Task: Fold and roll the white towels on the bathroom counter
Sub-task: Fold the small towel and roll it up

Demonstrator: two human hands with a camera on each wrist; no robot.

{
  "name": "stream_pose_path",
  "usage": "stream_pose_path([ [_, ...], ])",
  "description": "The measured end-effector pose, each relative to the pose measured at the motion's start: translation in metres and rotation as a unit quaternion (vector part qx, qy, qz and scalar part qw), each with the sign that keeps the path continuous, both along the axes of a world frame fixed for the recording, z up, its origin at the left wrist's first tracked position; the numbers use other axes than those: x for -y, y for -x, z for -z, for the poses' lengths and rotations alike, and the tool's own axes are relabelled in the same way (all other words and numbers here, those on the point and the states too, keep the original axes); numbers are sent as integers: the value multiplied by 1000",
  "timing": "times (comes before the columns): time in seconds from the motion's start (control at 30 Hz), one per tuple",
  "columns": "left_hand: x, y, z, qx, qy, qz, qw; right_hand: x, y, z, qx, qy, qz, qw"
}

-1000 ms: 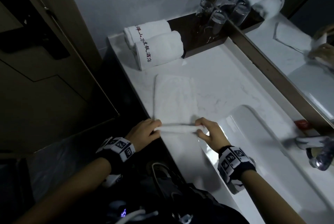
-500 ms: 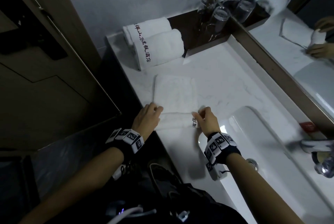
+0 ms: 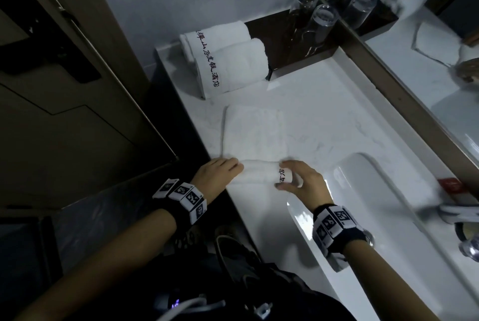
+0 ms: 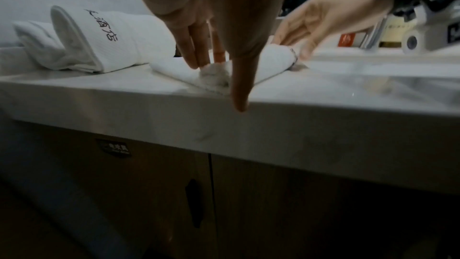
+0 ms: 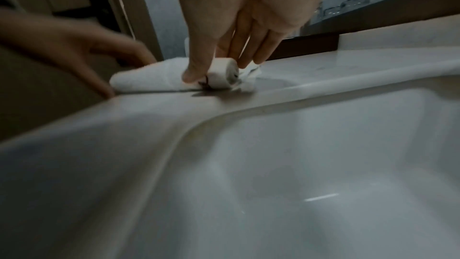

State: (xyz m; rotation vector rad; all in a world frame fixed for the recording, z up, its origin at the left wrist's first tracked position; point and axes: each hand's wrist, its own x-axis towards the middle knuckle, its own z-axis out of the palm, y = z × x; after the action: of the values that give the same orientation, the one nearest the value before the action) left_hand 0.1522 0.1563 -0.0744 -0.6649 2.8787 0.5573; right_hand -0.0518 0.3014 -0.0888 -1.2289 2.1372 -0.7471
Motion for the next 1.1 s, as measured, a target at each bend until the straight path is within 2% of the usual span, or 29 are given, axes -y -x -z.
stream_pose_path([
  [0.07, 1, 3, -1, 12, -40, -28, 999, -3, 2, -1, -58, -11, -55, 997],
  [0.13, 7, 3, -5, -2, -134, -71, 988, -3, 0, -2, -71, 1, -56, 996],
  [0.2, 16, 1, -10, -12, -198, -105, 974, -1, -2, -5, -46, 18, -30, 998],
  [0.27, 23, -1, -15, -7, -228, -118, 966, 1, 0, -8, -14, 33, -7, 999],
  [0.4, 28, -9, -17, 2, -290, -149, 945, 1, 1, -12, 38, -25, 3, 999],
  [0.53, 27, -14, -14, -40, -351, -199, 914, -5, -9, -3, 107, -39, 62, 992],
  [0.67, 26, -9, -13, -75, -310, -207, 925, -2, -22, 4, 116, -34, 112, 986],
  [0.77, 21, -6, -11, -59, -230, -192, 952, 4, -25, 5, 104, -44, 132, 985],
  [0.87, 16, -8, -9, -57, -155, -106, 981, 9, -25, 5, 103, -50, 162, 980],
  [0.97, 14, -11, -5, 4, -110, -19, 994, 10, -25, 4, 103, -51, 195, 974],
  [1.1, 12, -5, 1, 42, -41, -10, 998, 12, -23, 5, 19, -63, 168, 984],
])
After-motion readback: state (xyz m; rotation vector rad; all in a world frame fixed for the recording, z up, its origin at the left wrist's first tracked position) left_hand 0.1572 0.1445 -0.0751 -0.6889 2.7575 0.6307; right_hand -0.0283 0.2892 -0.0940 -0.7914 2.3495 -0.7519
